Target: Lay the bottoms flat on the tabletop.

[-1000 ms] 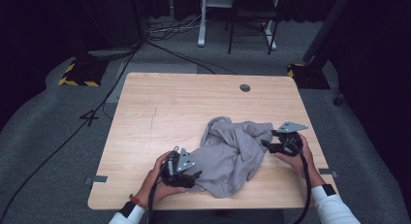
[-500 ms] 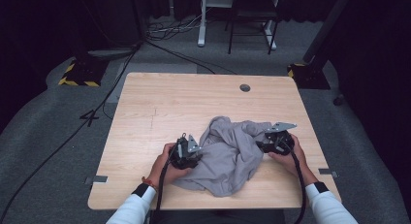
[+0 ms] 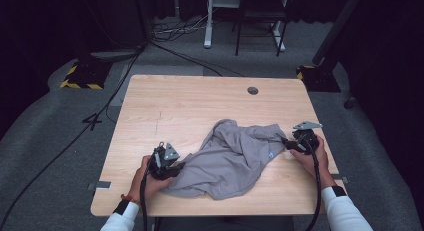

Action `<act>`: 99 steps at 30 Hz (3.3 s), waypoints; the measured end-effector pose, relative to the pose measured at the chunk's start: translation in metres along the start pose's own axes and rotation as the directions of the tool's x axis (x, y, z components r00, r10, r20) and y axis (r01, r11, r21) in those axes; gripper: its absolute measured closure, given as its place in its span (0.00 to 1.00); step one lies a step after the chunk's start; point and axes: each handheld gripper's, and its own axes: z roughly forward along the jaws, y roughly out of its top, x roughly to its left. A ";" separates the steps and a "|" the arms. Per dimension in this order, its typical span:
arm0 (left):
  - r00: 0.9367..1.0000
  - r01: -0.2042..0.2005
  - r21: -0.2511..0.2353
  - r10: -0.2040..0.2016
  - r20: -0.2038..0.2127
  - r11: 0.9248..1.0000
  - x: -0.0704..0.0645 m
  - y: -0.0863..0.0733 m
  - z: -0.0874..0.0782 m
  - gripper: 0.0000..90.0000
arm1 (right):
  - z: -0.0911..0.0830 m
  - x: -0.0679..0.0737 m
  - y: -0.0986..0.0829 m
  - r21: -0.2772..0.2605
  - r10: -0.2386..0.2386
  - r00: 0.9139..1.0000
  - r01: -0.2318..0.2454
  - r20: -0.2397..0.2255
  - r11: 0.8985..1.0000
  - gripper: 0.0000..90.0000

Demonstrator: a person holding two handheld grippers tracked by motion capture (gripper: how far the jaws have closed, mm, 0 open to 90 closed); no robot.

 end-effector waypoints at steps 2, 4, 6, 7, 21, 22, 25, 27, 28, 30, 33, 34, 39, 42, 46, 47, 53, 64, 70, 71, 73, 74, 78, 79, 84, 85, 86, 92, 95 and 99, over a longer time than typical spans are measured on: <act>1.000 -0.027 0.006 0.027 -0.004 1.000 -0.010 -0.008 -0.008 0.70 | -0.001 -0.002 -0.001 0.003 0.012 1.000 -0.012 -0.001 1.000 0.49; 0.999 -0.037 0.012 0.037 0.006 0.999 -0.025 -0.017 -0.017 0.69 | -0.002 -0.003 -0.001 0.010 0.011 1.000 -0.011 0.012 1.000 0.49; 1.000 -0.023 0.016 0.023 0.008 1.000 -0.033 -0.019 -0.021 0.61 | -0.002 -0.004 -0.002 0.013 0.018 1.000 -0.018 0.016 1.000 0.49; 1.000 -0.028 0.012 0.028 0.009 1.000 -0.036 -0.019 -0.021 0.55 | -0.003 -0.005 -0.002 0.014 0.019 1.000 -0.019 0.019 1.000 0.48; 0.989 -0.147 -0.152 0.145 -0.023 0.977 -0.042 0.068 -0.009 0.39 | -0.022 0.031 0.012 -0.105 -0.112 0.976 0.094 -0.187 0.990 0.44; 0.993 -0.107 -0.152 0.099 -0.060 0.983 -0.029 0.083 0.005 0.39 | -0.026 0.035 0.014 -0.128 -0.130 0.970 0.106 -0.203 0.986 0.45; 1.000 0.011 -0.138 -0.012 -0.010 0.990 -0.008 0.097 0.030 0.36 | -0.033 0.046 0.021 -0.163 -0.161 0.959 0.125 -0.231 0.979 0.45; 0.999 0.016 -0.115 -0.021 -0.048 0.993 -0.001 0.102 0.044 0.37 | -0.039 0.057 0.029 -0.196 -0.184 0.946 0.133 -0.268 0.972 0.44; 0.998 -0.004 -0.101 -0.003 -0.065 0.995 0.000 0.103 0.051 0.40 | -0.042 0.065 0.034 -0.215 -0.203 0.934 0.143 -0.293 0.966 0.44; 0.998 -0.016 -0.088 0.010 -0.065 0.996 0.000 0.104 0.057 0.46 | -0.045 0.072 0.038 -0.233 -0.232 0.920 0.162 -0.314 0.959 0.44; 0.999 -0.023 -0.041 0.021 -0.035 0.999 0.000 0.102 0.070 0.52 | -0.044 0.097 0.048 -0.249 -0.289 0.885 0.206 -0.366 0.946 0.42; 0.999 -0.026 -0.021 0.025 -0.032 0.999 0.000 0.101 0.073 0.52 | -0.041 0.105 0.050 -0.244 -0.310 0.874 0.230 -0.375 0.942 0.42; 1.000 -0.022 -0.004 0.022 -0.020 1.000 0.001 0.094 0.075 0.55 | -0.010 0.135 0.059 -0.169 -0.355 0.862 0.314 -0.362 0.934 0.38; 0.999 -0.030 0.005 0.030 -0.015 1.000 0.002 0.091 0.074 0.56 | 0.000 0.139 0.062 -0.137 -0.348 0.875 0.321 -0.337 0.937 0.40; 0.998 -0.054 0.012 0.054 0.016 0.998 0.005 0.088 0.071 0.64 | 0.011 0.144 0.064 -0.100 -0.379 0.880 0.366 -0.286 0.925 0.76; 0.998 -0.054 0.012 0.054 0.016 0.998 0.005 0.088 0.071 0.67 | 0.011 0.144 0.064 -0.100 -0.379 0.880 0.366 -0.286 0.925 0.76; 0.996 -0.092 0.029 0.091 0.020 0.995 0.005 0.086 0.067 0.80 | -0.008 0.138 0.068 -0.166 -0.400 0.887 0.369 -0.231 0.914 0.95; 0.993 -0.075 0.072 0.068 0.096 0.995 0.016 0.072 0.053 0.85 | -0.058 0.087 0.113 -0.332 -0.252 0.965 0.216 -0.070 0.918 0.96; 0.986 -0.104 0.086 0.091 0.141 0.991 0.008 0.058 0.038 0.85 | -0.054 0.074 0.135 -0.324 -0.219 0.976 0.211 0.013 0.922 0.95; 0.983 -0.114 0.090 0.100 0.151 0.989 0.006 0.055 0.035 0.85 | -0.051 0.072 0.138 -0.317 -0.212 0.977 0.207 0.019 0.925 0.95; 0.981 -0.124 0.092 0.109 0.159 0.988 0.003 0.052 0.032 0.85 | -0.045 0.070 0.143 -0.295 -0.207 0.978 0.208 0.035 0.933 0.95; 0.978 -0.138 0.092 0.121 0.168 0.986 -0.001 0.049 0.029 0.85 | -0.045 0.070 0.143 -0.295 -0.207 0.978 0.208 0.035 0.933 0.95; 0.958 -0.210 0.090 0.186 0.218 0.974 -0.021 0.036 0.014 0.77 | -0.025 0.070 0.147 -0.246 -0.199 0.979 0.203 0.039 0.948 0.92; 0.958 -0.210 0.090 0.186 0.218 0.974 -0.021 0.036 0.014 0.74 | -0.025 0.070 0.147 -0.246 -0.199 0.979 0.203 0.039 0.948 0.92; 0.962 -0.201 0.001 0.197 0.187 0.980 -0.039 0.029 -0.010 0.39 | -0.005 0.079 0.139 -0.167 -0.207 0.978 0.206 0.011 0.964 0.64; 0.963 -0.194 -0.028 0.196 0.183 0.981 -0.041 0.029 -0.016 0.35 | -0.004 0.079 0.136 -0.160 -0.216 0.976 0.214 0.005 0.964 0.62; 0.963 -0.194 -0.028 0.196 0.183 0.981 -0.041 0.029 -0.016 0.31 | -0.004 0.079 0.136 -0.160 -0.216 0.976 0.214 0.005 0.964 0.62; 0.963 -0.145 -0.170 0.178 0.203 0.975 -0.056 0.037 -0.045 0.25 | -0.020 0.066 0.103 -0.188 -0.183 0.980 0.165 -0.083 0.968 0.49; 0.952 -0.177 -0.203 0.220 0.214 0.963 -0.077 0.046 -0.045 0.24 | -0.032 0.060 0.081 -0.207 -0.163 0.980 0.137 -0.111 0.969 0.49; 0.935 -0.233 -0.179 0.271 0.229 0.956 -0.105 0.061 -0.024 0.27 | -0.031 0.061 0.043 -0.165 -0.178 0.972 0.153 -0.152 0.974 0.51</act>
